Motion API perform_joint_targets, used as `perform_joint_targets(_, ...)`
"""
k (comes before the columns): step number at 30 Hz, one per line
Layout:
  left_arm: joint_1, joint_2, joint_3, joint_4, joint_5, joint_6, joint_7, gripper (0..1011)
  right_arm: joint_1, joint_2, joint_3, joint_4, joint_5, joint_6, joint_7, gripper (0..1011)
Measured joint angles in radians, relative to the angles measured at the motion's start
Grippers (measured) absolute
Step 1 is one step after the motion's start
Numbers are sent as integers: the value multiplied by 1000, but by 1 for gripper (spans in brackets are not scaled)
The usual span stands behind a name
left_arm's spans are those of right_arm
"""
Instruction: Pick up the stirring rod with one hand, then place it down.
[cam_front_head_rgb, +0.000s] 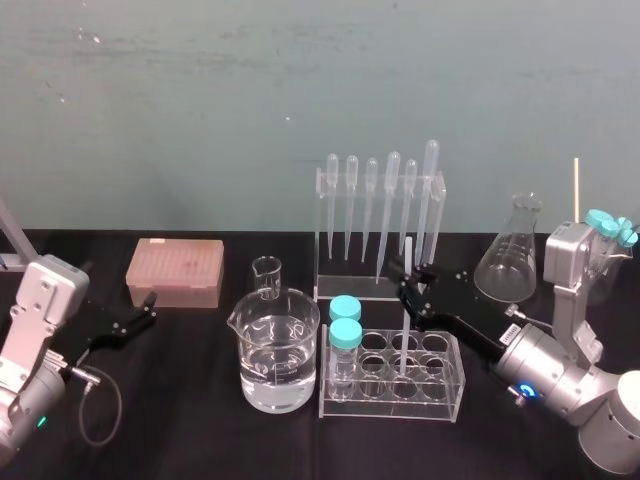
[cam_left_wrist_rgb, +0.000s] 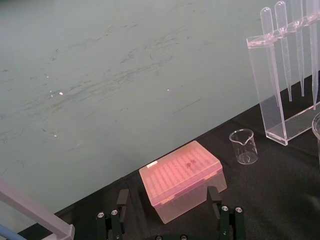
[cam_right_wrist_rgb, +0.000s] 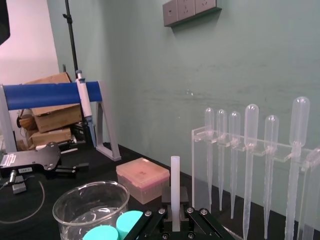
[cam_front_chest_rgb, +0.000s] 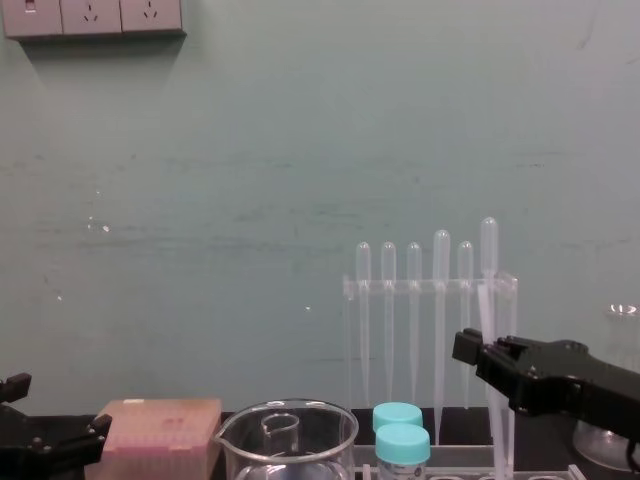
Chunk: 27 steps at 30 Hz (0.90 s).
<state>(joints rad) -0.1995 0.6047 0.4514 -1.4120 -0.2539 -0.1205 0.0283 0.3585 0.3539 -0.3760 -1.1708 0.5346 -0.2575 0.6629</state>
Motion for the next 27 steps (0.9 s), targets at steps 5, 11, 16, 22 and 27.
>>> perform_joint_targets(5,0,0,0,0,0,0,0,1000,1,-3,-2,8,-3,3,0,69)
perform_joint_targets(11,0,0,0,0,0,0,0,1000,2,-4,-4,10,-11,6,-2,69)
perform_joint_targets(16,0,0,0,0,0,0,0,1000,2,-4,-4,10,-10,6,-3,70)
perform_joint_targets(22,0,0,0,0,0,0,0,1000,2,-4,-4,10,-9,6,-3,110)
perform_joint_targets(27,0,0,0,0,0,0,0,1000,1,-3,-4,10,-9,6,-3,270)
